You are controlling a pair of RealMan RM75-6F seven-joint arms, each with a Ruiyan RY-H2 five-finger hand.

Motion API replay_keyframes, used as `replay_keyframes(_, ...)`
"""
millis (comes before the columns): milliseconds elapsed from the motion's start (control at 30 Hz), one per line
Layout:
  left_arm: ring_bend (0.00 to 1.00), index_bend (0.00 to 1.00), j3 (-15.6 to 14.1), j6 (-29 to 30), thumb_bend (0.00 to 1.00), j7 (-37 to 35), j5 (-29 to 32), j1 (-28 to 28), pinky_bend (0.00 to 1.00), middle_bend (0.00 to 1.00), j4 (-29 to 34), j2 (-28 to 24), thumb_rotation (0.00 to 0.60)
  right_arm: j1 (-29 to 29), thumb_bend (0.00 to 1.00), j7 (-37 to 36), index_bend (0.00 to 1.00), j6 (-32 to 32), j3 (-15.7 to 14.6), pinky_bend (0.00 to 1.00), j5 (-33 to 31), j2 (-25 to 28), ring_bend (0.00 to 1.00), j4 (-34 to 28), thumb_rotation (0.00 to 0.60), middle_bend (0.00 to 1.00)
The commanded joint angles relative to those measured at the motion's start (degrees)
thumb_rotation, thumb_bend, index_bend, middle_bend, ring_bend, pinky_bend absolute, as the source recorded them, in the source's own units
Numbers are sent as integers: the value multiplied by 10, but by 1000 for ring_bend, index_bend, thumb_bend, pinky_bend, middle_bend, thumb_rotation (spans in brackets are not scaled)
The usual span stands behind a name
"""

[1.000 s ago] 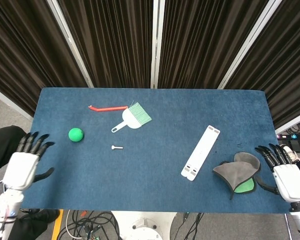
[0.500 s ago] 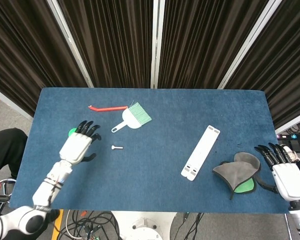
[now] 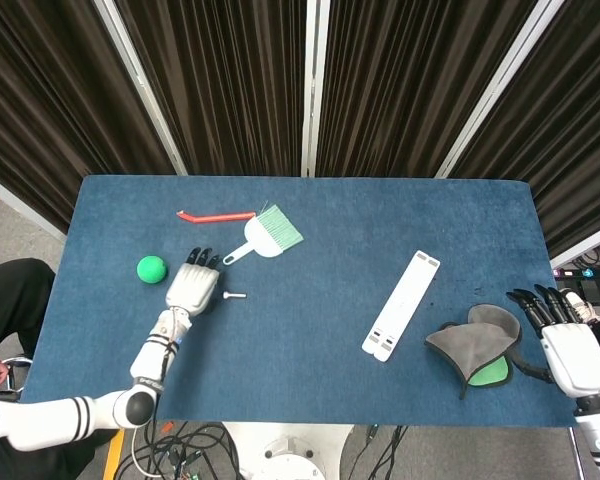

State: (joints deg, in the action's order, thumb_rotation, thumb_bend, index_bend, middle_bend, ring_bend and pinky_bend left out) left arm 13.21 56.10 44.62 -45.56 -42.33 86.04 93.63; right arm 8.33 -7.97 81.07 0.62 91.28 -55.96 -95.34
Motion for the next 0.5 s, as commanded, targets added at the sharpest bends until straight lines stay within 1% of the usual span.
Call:
replay_keyframes(33,9,461,-3,11,340,10,18,-14,0,143,-11,18,600,1,212,-1,123,-1,0,0,-1,0,0,1,600,131)
replay_keyframes(167,9,461,-5,16,340,17,30,-28,0,143,-22,35,600,1,213,-4,123,-4,1,0,-2,-1,0,3,600,131)
replay_keyframes(500,9,479,-5,27,337,31,67,-56,0,143,-72,82,600,0,212,-13,123,-6,0,0,-5,-1,0,11,600,130)
